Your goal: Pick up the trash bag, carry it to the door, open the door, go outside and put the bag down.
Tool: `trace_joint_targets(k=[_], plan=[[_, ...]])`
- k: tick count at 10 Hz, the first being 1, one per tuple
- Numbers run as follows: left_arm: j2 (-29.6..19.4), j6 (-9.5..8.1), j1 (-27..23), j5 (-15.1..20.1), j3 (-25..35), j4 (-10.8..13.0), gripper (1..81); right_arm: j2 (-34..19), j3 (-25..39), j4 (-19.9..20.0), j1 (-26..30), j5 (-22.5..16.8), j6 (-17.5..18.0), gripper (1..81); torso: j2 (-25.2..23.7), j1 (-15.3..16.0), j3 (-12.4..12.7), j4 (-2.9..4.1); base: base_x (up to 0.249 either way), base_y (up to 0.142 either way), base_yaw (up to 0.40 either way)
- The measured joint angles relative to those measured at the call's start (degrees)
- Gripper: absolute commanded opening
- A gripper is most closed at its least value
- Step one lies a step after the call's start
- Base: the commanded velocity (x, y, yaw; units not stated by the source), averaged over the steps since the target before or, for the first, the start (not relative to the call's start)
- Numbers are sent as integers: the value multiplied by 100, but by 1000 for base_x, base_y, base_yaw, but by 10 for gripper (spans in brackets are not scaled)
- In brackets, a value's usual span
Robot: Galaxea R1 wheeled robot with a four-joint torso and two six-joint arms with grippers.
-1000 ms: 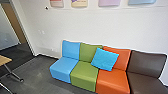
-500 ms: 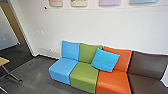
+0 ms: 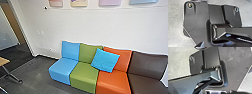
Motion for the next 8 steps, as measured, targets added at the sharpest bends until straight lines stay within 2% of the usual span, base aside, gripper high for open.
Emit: trace_joint_targets(k=[6,8], plan=[[-1119,-104,-4,1,1231,-50,811,-1302,1866,5,38,-24,5,811,-30,18,0,0,0,0,0],[-1423,-105,-26,34,1738,-217,811,-1657,2324,5,41,-24,9,811,-304,184,-29,0,0,0,0]])
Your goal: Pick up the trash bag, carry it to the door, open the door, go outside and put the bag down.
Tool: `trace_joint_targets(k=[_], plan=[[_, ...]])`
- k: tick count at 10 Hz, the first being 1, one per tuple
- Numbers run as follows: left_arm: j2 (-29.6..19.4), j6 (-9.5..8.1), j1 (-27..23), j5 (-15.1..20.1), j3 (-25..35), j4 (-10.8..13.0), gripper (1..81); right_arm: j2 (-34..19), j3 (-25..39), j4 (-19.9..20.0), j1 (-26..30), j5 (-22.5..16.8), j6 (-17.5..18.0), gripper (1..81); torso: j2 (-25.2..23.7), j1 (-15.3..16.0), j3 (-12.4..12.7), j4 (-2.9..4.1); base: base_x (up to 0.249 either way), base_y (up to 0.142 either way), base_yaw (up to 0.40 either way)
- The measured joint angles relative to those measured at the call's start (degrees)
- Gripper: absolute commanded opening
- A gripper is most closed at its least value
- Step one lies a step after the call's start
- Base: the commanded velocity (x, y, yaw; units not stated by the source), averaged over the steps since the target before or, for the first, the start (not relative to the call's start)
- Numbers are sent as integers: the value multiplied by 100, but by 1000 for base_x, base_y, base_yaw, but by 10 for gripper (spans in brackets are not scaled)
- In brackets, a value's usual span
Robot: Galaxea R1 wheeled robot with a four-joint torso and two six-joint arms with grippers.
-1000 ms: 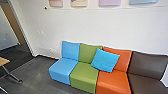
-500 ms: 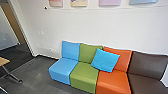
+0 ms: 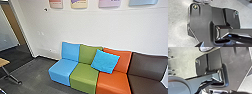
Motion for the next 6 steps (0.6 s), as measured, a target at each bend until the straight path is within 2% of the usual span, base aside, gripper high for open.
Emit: trace_joint_targets(k=[1,3,4,6], plan=[[-184,-2,-68,9,180,-128,811,-168,262,2,33,2,7,811,-164,96,-85,0,0,0,0],[-545,-13,-212,27,594,-393,811,-778,775,4,149,7,27,811,-525,321,-424,0,0,0,0],[-645,-18,-306,55,717,-601,811,-1206,1067,9,243,20,44,811,-752,468,-641,0,0,0,0],[-686,-18,-495,39,751,-819,811,-1687,1552,26,368,51,90,811,-1100,690,-955,0,0,0,0]])
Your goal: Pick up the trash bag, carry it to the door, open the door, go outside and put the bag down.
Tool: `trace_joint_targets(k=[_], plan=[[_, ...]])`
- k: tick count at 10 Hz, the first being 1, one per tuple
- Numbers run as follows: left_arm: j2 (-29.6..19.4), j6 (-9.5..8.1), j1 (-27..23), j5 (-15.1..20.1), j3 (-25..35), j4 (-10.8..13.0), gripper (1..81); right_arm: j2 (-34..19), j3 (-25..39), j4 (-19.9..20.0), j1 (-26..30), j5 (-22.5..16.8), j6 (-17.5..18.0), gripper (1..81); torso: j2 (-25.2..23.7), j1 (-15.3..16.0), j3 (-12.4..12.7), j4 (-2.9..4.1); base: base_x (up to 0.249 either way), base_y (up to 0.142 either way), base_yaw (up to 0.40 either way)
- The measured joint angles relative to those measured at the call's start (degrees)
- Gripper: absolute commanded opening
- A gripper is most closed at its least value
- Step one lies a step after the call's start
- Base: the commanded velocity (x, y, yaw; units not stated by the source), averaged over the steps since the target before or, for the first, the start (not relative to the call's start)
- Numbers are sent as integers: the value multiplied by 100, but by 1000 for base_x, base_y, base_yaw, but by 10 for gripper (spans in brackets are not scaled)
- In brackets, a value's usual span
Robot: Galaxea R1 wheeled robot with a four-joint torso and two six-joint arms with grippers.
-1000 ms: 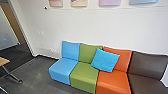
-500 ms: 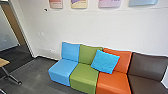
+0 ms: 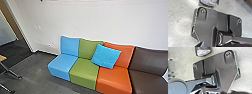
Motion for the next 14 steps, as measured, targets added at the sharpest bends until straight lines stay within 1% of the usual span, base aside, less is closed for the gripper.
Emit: trace_joint_targets(k=[1,2,3,4,6,8,9,10,11,12,14], plan=[[-7,2,-32,16,11,-135,811,-232,332,7,15,-13,22,811,-149,101,-35,0,0,0,0],[-20,0,-61,-6,18,-289,811,-419,477,51,78,-5,59,811,-321,206,-85,0,0,0,0],[-41,0,-59,5,24,-345,811,-560,549,107,124,-16,66,811,-509,326,-100,0,0,0,0],[-60,0,-108,13,30,-380,811,-673,627,160,196,-5,83,811,-726,461,-103,0,0,0,0],[-60,2,-290,77,33,-397,811,-973,1001,182,334,-21,85,811,-1137,719,-105,0,0,0,0],[-55,0,-494,324,33,-400,811,-1429,1395,199,430,-27,89,811,-1561,984,-107,0,0,0,0],[-55,0,-544,360,33,-400,811,-1604,1553,221,474,-32,99,811,-1768,1115,-107,0,0,0,0],[-55,0,-577,390,33,-402,811,-1668,1624,226,519,-33,102,811,-1972,1242,-122,0,0,0,0],[-61,0,-646,430,49,-477,811,-1715,1701,267,601,-33,105,811,-2146,1349,-194,0,0,0,0],[-102,0,-751,456,138,-599,811,-1783,1765,295,649,-35,105,811,-2310,1454,-339,0,0,0,0],[-154,0,-935,495,265,-701,811,-2020,1991,328,800,-55,132,811,-2704,1703,-708,0,0,0,0]])
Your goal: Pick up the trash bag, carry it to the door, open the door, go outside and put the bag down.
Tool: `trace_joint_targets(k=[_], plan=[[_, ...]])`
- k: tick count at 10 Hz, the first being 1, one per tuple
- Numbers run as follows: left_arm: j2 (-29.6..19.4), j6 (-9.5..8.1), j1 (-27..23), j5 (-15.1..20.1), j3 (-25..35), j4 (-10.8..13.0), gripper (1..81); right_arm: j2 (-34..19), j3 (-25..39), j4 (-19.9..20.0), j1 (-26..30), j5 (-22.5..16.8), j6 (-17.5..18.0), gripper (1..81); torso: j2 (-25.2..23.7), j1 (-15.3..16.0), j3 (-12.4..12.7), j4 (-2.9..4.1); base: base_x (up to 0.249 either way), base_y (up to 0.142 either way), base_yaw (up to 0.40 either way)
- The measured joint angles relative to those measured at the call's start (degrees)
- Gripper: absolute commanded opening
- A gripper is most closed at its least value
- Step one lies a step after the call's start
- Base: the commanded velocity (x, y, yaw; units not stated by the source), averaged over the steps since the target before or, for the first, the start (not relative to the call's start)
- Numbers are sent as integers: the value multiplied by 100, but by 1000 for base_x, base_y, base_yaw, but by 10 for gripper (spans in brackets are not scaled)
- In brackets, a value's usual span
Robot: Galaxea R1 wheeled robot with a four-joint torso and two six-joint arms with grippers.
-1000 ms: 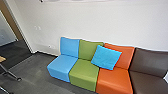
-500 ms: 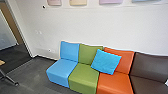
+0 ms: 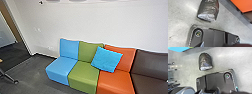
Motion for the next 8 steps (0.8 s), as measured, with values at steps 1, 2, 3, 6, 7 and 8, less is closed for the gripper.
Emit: trace_joint_targets(k=[1,2,3,6,7,8], plan=[[-6,0,-59,-4,24,-32,811,-152,144,5,99,4,28,811,-203,131,-194,0,0,0,0],[-11,0,-83,0,35,-46,811,-279,251,5,168,1,39,811,-419,266,-398,0,0,0,0],[-11,0,-110,2,35,-57,811,-375,347,11,246,-20,54,811,-612,389,-577,0,0,0,0],[-9,0,-411,132,30,-178,811,-622,564,41,549,-46,148,811,-1255,802,-1189,0,0,0,0],[5,0,-542,173,24,-206,811,-749,678,44,684,-132,188,811,-1460,933,-1385,0,0,0,0],[24,0,-664,239,20,-261,811,-841,769,46,822,-208,191,811,-1657,1058,-1576,0,0,0,0]])
